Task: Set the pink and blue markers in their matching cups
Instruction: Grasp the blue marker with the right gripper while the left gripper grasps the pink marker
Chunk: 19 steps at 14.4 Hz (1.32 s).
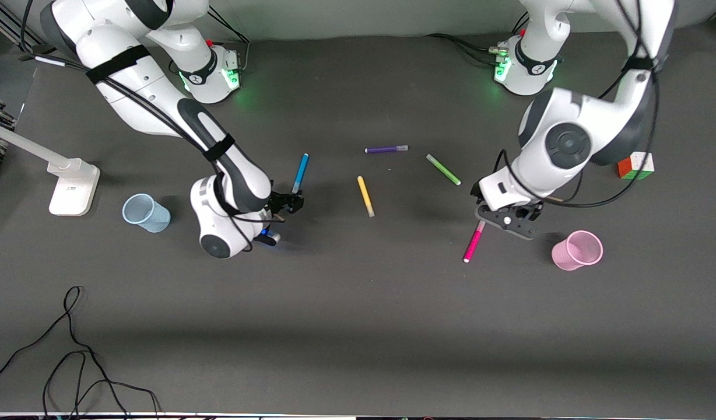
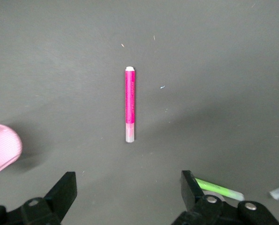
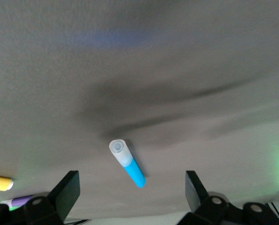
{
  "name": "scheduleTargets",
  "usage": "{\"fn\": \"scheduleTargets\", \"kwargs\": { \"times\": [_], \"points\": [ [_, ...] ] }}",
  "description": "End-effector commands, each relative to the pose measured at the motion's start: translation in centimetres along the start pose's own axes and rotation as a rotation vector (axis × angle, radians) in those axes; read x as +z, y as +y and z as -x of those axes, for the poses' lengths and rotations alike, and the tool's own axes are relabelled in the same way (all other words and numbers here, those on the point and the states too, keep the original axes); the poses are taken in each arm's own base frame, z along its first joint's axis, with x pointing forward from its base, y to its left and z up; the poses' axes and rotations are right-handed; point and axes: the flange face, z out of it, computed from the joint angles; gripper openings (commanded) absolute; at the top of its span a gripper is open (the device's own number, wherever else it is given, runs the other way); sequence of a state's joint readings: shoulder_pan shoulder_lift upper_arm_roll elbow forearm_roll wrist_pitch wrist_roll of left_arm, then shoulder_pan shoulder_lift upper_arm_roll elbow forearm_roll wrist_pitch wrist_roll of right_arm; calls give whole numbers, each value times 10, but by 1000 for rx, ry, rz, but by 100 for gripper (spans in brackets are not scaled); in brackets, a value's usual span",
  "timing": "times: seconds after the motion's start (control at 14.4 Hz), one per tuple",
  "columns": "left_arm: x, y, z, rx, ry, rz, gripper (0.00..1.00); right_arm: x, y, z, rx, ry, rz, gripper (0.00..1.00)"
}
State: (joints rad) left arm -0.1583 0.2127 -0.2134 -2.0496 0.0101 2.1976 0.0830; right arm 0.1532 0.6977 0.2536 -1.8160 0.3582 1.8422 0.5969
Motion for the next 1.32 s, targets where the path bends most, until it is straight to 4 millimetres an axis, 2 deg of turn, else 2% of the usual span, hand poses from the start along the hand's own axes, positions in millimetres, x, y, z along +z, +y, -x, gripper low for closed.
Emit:
{"fn": "scheduleTargets", "kwargs": {
  "times": [0.0,0.21,0.35,0.42,0.62,0.76,0.83,0.97,1.11,1.18,1.25],
  "points": [
    [48,9,-1,35,-14,-1,99,8,-1,11,26,0,-9,98],
    [95,8,-5,33,-31,19,99,10,-3,12,24,6,-9,95],
    [116,7,-2,35,-62,24,99,17,-1,9,29,22,-16,94],
    [124,3,-2,36,-69,22,99,19,-1,8,28,34,-21,91],
    [143,-3,-4,26,-55,26,98,26,-4,9,24,49,-21,78],
    [153,-6,-7,21,-30,29,95,26,-4,9,21,55,-24,59],
    [156,-12,-8,11,-26,25,91,27,-4,9,19,55,-22,50],
    [158,-14,-8,6,-28,25,75,26,-4,9,15,56,-24,26],
    [156,-16,-8,-2,-27,24,57,23,-4,11,13,60,-26,7],
    [155,-16,-9,-8,-27,23,49,23,-4,12,12,59,-25,0],
    [152,-16,-10,-11,-30,23,42,22,-5,13,10,59,-24,0]
  ]
}}
